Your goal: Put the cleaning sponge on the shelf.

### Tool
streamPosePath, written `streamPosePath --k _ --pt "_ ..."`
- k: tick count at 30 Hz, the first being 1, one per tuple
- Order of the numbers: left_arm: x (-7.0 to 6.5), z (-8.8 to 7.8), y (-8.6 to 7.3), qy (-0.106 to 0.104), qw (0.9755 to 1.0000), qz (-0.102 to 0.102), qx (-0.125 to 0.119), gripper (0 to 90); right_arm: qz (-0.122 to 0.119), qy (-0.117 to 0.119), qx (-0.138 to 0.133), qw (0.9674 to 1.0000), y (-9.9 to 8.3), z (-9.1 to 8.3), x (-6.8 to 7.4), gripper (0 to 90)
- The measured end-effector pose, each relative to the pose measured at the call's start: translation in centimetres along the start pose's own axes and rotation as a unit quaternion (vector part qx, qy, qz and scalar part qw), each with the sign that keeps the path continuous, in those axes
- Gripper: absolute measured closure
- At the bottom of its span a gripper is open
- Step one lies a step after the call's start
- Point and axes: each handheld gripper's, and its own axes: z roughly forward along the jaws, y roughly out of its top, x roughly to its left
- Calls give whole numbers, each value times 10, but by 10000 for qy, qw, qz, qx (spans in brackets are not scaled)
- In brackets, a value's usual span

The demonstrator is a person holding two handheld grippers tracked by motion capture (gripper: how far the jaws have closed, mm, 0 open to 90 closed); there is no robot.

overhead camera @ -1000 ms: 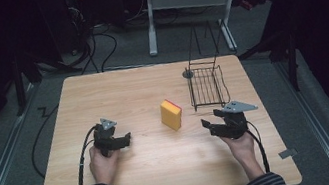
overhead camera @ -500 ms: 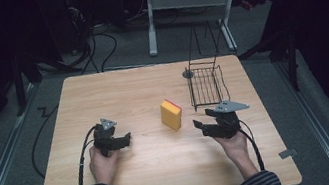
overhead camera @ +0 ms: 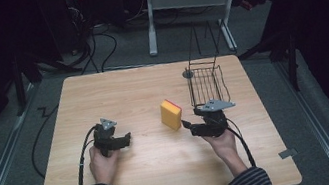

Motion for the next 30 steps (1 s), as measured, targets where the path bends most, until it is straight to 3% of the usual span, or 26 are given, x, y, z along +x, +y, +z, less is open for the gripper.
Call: streamPosePath --k 13,30 --pt "0 0 0 1 10000 1 -1 175 -144 7 281 9995 3 28 9 299" --pt "0 0 0 -4 10000 -2 -1 175 124 21 365 9993 1 51 4 307"
